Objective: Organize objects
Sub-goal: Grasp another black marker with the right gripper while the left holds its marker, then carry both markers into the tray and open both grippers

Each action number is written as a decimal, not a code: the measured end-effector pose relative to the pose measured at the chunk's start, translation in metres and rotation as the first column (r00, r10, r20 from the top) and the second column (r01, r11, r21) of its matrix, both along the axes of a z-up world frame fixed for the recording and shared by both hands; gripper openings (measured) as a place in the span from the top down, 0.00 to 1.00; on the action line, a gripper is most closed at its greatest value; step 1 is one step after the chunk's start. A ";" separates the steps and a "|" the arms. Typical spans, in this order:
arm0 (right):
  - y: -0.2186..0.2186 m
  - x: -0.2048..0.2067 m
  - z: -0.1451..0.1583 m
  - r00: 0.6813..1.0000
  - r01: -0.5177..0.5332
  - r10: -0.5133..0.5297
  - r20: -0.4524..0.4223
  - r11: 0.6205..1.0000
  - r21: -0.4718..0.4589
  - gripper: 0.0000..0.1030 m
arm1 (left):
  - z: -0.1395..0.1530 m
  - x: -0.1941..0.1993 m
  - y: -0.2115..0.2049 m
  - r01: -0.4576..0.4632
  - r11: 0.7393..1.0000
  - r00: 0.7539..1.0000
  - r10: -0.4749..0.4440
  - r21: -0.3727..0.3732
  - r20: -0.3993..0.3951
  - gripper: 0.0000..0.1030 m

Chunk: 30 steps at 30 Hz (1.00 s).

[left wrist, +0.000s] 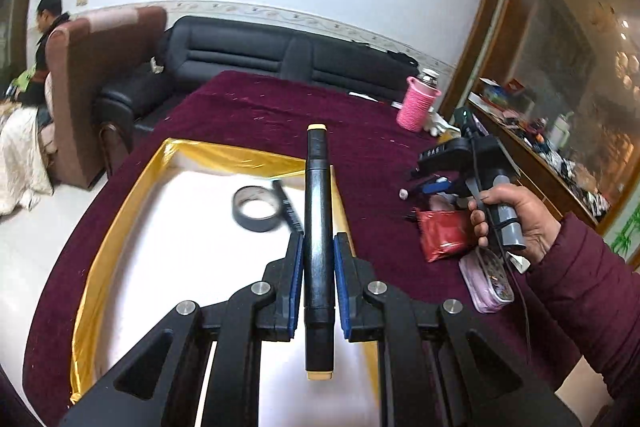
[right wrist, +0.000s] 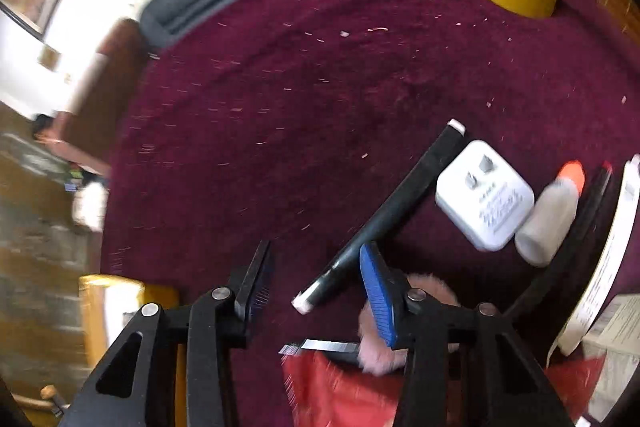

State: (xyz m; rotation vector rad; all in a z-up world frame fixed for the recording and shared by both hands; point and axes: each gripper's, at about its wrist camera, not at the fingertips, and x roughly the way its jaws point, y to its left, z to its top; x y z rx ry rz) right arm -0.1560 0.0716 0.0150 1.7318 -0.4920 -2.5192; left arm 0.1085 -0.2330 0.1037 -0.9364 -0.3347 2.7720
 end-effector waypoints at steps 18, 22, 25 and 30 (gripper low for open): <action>0.004 0.011 0.009 0.988 -0.006 0.012 -0.155 0.999 0.040 0.84 | -0.021 0.001 -0.028 -0.070 0.997 0.997 0.068 0.039 0.047 0.86; 0.004 0.041 0.025 0.978 -0.075 0.055 -0.201 0.993 -0.096 0.84 | -0.014 0.003 -0.029 -0.082 0.996 0.996 0.081 0.020 0.042 0.86; -0.008 0.059 0.036 0.966 -0.150 0.108 -0.235 0.973 -0.173 0.84 | -0.010 0.000 -0.029 -0.087 0.996 0.995 0.087 -0.004 0.053 0.86; -0.043 0.085 0.047 0.948 -0.264 0.194 -0.251 0.921 -0.287 0.84 | -0.008 -0.019 -0.032 -0.097 0.993 0.991 0.103 -0.068 0.090 0.86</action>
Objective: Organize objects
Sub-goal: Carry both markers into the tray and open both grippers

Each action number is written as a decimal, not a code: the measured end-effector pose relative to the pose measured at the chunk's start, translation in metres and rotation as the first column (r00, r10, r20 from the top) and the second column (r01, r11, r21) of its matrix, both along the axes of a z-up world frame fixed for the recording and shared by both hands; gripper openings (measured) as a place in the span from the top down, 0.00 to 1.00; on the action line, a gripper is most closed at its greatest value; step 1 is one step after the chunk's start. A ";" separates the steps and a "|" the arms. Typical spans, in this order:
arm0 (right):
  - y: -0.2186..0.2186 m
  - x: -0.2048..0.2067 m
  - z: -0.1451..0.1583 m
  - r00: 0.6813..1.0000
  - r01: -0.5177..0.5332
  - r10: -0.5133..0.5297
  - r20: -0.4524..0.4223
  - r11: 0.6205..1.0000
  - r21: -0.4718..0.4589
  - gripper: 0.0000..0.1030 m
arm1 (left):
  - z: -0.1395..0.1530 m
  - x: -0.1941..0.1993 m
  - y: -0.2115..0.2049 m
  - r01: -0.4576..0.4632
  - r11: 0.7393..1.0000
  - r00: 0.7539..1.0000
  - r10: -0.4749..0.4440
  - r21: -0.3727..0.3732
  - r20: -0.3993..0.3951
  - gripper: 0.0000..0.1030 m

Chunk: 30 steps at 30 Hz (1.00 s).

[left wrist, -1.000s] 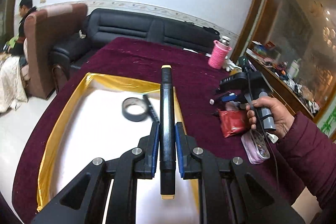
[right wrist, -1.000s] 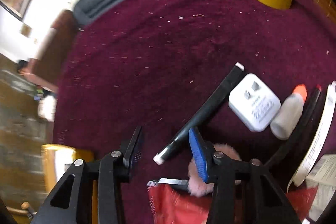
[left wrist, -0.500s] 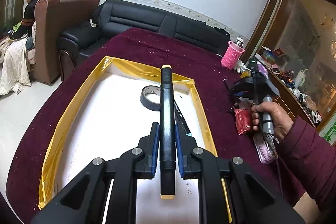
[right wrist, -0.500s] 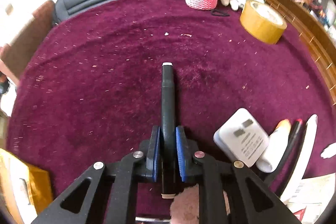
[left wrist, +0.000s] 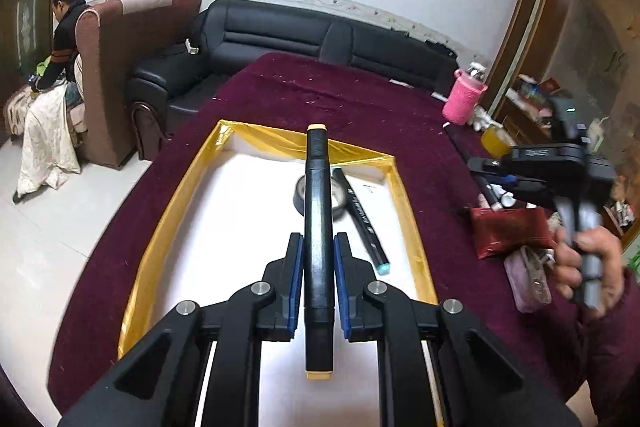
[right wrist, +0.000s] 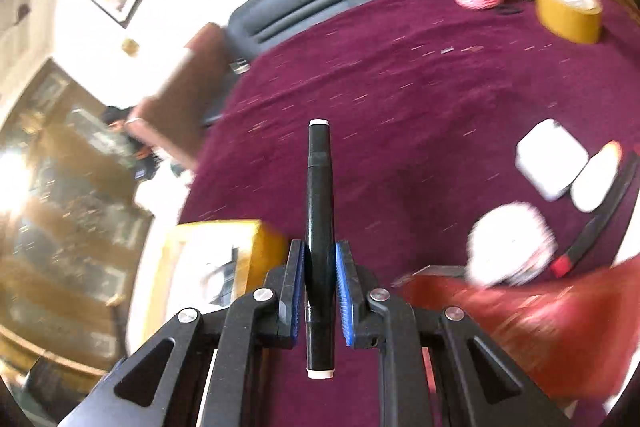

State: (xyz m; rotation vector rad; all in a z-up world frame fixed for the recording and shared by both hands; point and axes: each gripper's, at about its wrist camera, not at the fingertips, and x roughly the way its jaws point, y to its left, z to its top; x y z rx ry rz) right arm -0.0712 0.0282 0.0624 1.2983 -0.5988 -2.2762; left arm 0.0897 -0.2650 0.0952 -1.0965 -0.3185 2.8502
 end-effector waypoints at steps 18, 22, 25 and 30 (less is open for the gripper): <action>-0.171 0.008 -0.041 0.953 -0.225 0.236 0.190 0.971 -0.075 0.83 | -0.055 -0.110 -0.048 -0.049 0.997 0.969 0.062 -0.064 0.238 0.86; -0.192 -0.001 -0.047 0.952 -0.223 0.228 0.204 0.974 -0.049 0.83 | -0.058 -0.112 -0.058 -0.063 0.998 0.968 0.066 -0.020 0.243 0.86; -0.206 -0.006 -0.051 0.953 -0.223 0.222 0.206 0.975 -0.022 0.83 | -0.055 -0.111 -0.059 -0.067 0.998 0.970 0.068 -0.011 0.235 0.86; -0.218 -0.017 -0.057 0.951 -0.235 0.230 0.207 0.972 -0.003 0.81 | -0.048 -0.103 -0.071 -0.096 0.994 0.975 0.083 0.050 0.207 0.56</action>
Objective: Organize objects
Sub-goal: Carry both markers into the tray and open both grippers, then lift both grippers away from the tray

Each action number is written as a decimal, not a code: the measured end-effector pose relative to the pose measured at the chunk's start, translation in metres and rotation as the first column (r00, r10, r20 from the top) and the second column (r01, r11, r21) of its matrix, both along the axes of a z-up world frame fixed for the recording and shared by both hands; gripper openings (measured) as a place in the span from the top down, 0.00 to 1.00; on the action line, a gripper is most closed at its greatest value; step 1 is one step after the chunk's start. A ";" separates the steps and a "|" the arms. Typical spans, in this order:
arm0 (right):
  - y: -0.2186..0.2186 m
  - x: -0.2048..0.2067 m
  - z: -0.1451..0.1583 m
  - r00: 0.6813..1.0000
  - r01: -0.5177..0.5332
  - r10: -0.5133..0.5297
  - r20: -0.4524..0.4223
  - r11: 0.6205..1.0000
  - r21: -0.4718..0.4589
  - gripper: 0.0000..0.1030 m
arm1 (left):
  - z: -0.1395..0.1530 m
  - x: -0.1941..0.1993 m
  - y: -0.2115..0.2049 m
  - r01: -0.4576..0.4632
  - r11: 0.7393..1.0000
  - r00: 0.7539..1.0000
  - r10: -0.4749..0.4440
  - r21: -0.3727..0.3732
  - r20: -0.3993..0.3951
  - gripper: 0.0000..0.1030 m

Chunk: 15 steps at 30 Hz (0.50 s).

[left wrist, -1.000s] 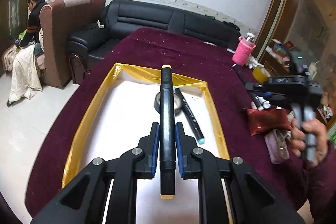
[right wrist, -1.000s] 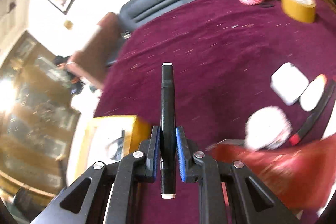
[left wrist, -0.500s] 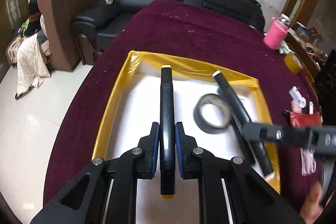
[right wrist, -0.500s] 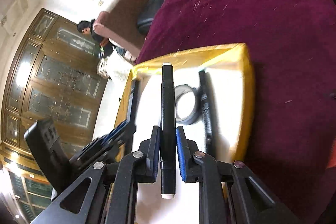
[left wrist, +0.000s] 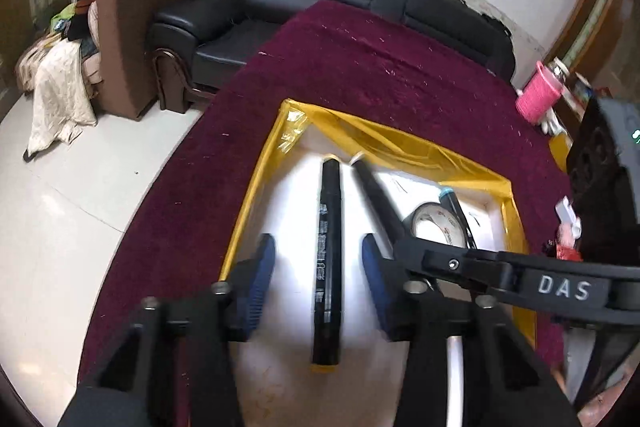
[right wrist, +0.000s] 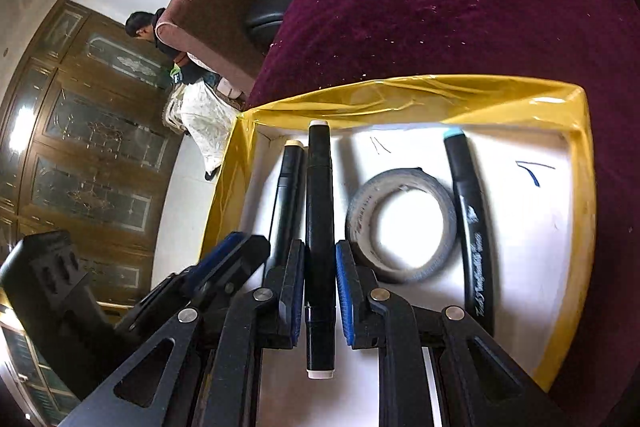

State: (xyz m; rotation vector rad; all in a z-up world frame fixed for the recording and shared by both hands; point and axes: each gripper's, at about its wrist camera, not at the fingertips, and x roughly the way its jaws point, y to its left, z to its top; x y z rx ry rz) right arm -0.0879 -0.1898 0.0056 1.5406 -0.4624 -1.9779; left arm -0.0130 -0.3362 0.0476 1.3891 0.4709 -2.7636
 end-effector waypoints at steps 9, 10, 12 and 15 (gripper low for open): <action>0.031 0.021 0.037 0.987 0.018 -0.015 -0.159 1.000 0.019 0.47 | 0.033 0.032 -0.001 -0.002 0.998 0.995 0.009 0.069 -0.095 0.25; 0.040 0.028 0.048 0.978 0.020 -0.014 -0.206 0.999 0.026 0.38 | 0.038 0.036 0.002 0.004 0.997 0.994 0.004 0.074 -0.105 0.23; 0.057 0.043 0.064 0.957 0.033 -0.018 -0.289 0.998 0.047 0.25 | 0.048 0.044 0.010 0.014 0.997 0.991 -0.004 0.072 -0.133 0.18; 0.088 0.069 0.084 0.913 0.085 -0.045 -0.405 0.993 0.079 0.13 | 0.064 0.057 0.029 0.028 0.999 0.985 -0.021 0.035 -0.174 0.15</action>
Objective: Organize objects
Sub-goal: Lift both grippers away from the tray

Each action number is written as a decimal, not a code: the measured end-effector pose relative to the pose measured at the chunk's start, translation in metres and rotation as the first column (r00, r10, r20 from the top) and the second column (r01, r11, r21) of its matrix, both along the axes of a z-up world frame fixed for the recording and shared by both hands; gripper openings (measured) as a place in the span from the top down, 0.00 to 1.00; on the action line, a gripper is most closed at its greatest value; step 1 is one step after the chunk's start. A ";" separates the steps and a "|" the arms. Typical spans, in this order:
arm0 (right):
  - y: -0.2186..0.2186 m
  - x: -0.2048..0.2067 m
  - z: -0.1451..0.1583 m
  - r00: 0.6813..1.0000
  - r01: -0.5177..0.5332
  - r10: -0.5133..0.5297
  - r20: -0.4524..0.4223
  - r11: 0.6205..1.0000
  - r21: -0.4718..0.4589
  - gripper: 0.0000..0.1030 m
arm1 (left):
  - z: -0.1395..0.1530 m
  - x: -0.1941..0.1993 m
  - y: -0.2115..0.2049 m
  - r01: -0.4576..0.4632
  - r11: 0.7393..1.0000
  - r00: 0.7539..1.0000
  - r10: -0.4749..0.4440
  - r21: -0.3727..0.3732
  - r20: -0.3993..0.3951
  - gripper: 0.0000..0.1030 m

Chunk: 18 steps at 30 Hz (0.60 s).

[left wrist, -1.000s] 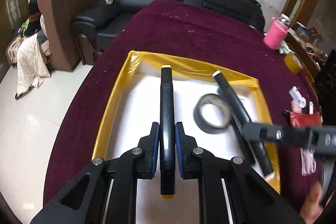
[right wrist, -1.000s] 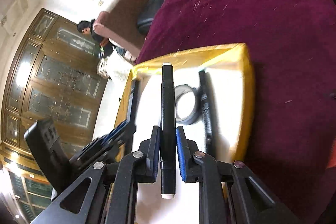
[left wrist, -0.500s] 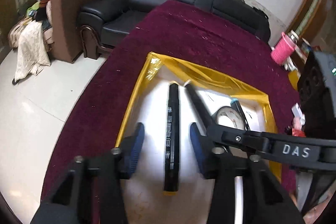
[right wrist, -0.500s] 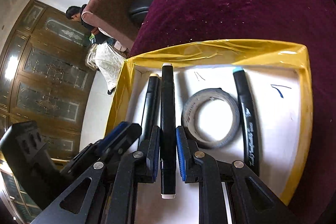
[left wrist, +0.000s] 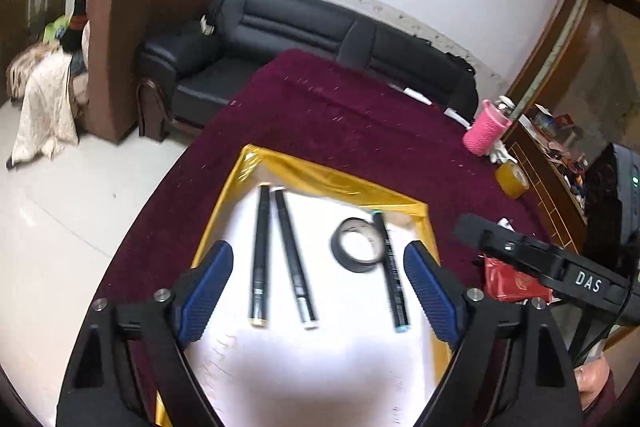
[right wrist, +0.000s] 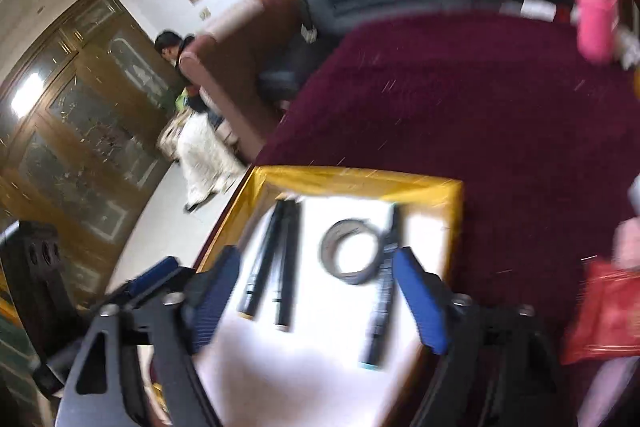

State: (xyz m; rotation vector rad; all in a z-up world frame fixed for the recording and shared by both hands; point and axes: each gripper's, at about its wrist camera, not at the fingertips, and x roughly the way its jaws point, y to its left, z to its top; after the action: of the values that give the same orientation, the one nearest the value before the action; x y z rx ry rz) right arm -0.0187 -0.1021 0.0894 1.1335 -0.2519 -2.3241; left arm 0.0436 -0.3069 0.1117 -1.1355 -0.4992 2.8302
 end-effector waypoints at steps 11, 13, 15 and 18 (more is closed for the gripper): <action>0.085 0.056 0.012 0.970 0.171 -0.163 -0.179 0.985 0.029 0.09 | 0.030 0.044 0.099 -0.034 0.957 0.992 -0.003 -0.287 -0.127 0.05; 0.099 0.061 0.014 0.965 0.187 -0.179 -0.192 0.982 0.027 0.09 | 0.031 0.048 0.113 -0.026 0.950 0.991 -0.016 -0.312 -0.132 0.05; 0.113 0.068 0.014 0.959 0.207 -0.199 -0.202 0.978 0.018 0.09 | 0.032 0.050 0.129 -0.022 0.939 0.990 -0.028 -0.344 -0.137 0.05; 0.137 0.078 0.015 0.948 0.243 -0.237 -0.212 0.970 0.001 0.09 | 0.032 0.054 0.150 0.000 0.932 0.989 -0.053 -0.363 -0.137 0.05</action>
State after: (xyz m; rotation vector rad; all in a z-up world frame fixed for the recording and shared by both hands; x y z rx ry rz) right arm 0.0598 0.0351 0.1047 0.8999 -0.2935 -2.6473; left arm 0.0975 -0.1570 0.1440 -0.9558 0.0549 3.0305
